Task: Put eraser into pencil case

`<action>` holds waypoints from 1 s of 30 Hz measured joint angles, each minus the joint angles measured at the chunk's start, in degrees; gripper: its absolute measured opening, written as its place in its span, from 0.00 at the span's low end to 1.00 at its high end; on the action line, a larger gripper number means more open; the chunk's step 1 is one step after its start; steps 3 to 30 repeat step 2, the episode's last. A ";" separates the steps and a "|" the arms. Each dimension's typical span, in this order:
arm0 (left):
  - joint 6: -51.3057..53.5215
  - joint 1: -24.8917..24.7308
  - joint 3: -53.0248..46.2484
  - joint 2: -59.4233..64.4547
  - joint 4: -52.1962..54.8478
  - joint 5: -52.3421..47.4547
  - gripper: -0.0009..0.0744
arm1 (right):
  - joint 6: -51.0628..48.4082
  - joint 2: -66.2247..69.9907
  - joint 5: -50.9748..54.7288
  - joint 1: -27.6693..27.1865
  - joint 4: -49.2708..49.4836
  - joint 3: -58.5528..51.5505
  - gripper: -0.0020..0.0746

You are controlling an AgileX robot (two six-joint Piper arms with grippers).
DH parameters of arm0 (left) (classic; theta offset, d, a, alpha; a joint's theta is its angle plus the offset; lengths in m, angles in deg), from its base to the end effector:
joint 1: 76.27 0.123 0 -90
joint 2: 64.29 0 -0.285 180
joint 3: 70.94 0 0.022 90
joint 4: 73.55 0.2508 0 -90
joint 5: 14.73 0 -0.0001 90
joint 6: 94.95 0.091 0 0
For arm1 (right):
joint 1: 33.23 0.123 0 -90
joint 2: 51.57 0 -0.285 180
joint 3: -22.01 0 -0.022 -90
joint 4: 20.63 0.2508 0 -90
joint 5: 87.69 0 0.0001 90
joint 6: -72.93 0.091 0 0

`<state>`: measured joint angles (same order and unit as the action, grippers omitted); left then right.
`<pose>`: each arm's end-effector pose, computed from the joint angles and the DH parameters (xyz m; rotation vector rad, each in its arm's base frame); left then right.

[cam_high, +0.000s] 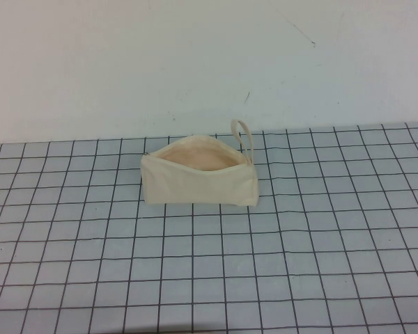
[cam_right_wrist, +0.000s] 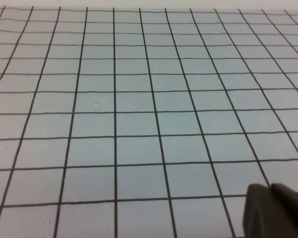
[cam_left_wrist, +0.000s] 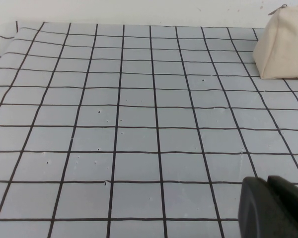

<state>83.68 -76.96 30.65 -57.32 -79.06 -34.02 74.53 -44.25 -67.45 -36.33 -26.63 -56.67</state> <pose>0.0533 -0.0035 0.1767 -0.0714 1.8255 -0.1184 0.0530 -0.0062 0.1734 0.0101 1.8539 -0.1201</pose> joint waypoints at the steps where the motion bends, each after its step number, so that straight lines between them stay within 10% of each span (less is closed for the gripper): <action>1: 0.00 0.00 0.00 0.00 0.00 0.00 0.01 | 0.00 0.00 0.00 0.00 0.00 0.00 0.03; 30: 0.00 0.00 0.00 0.00 0.00 0.00 0.01 | 0.00 0.00 0.00 0.00 0.00 0.00 0.02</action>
